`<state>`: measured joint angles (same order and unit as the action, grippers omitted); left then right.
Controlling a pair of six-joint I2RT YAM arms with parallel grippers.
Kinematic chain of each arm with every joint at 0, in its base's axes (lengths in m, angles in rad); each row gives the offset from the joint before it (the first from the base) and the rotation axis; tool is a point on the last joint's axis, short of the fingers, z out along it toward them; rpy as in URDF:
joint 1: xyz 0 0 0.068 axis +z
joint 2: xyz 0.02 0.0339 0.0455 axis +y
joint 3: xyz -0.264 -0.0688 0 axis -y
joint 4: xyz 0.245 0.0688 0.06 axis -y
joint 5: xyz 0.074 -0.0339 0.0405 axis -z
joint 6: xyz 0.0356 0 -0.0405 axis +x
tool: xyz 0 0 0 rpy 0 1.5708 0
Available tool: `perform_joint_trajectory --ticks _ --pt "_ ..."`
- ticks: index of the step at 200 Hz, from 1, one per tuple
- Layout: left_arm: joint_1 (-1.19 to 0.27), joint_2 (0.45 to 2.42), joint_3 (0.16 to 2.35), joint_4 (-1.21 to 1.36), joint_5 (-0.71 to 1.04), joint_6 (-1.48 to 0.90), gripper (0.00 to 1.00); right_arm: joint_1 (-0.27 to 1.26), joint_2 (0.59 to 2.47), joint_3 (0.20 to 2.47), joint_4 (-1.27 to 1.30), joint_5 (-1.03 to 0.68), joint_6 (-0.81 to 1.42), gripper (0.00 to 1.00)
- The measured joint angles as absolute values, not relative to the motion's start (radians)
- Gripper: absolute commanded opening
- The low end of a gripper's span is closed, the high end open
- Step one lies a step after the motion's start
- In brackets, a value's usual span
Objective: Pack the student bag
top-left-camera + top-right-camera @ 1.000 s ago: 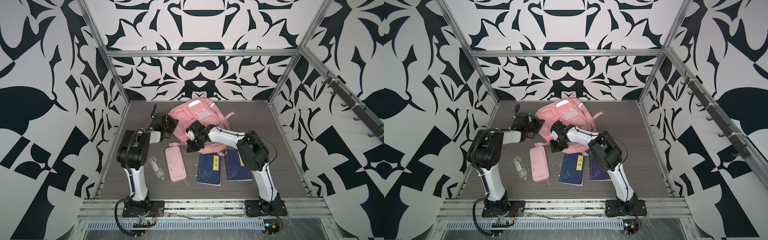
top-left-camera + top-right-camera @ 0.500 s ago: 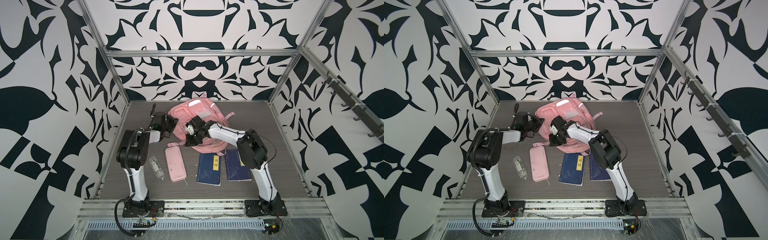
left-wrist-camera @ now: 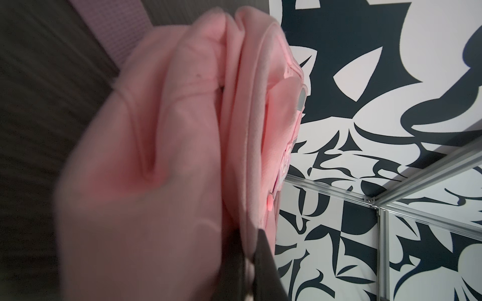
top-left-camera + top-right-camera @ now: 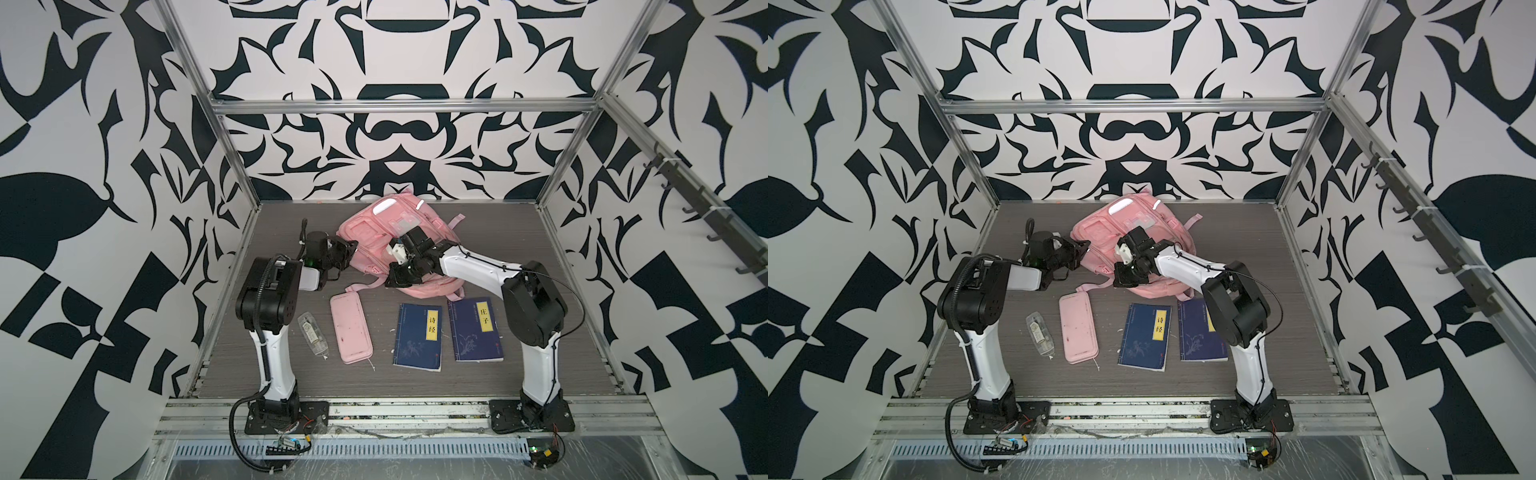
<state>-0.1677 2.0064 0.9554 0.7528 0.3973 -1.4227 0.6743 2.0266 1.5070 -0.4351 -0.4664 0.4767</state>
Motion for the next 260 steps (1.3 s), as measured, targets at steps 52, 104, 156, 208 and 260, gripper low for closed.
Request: perform_joint_trajectory --ticks 52,104,156,208,260 --pt "-0.171 2.006 0.942 0.776 0.367 -1.436 0.00 0.720 2.177 1.695 -0.484 -0.472 0.495 0.00" --pt "-0.170 2.006 0.930 0.795 0.348 -1.441 0.00 0.739 2.298 1.896 -0.556 -0.471 0.516 0.00" --pt "-0.170 2.006 0.923 0.807 0.339 -1.441 0.00 0.742 2.379 2.016 -0.596 -0.477 0.525 0.00" --pt "-0.155 2.000 0.889 0.842 0.337 -1.443 0.00 0.724 2.419 2.103 -0.635 -0.487 0.524 0.00" --pt "-0.132 1.994 0.858 0.868 0.325 -1.451 0.00 0.715 2.445 2.144 -0.633 -0.527 0.532 0.00"
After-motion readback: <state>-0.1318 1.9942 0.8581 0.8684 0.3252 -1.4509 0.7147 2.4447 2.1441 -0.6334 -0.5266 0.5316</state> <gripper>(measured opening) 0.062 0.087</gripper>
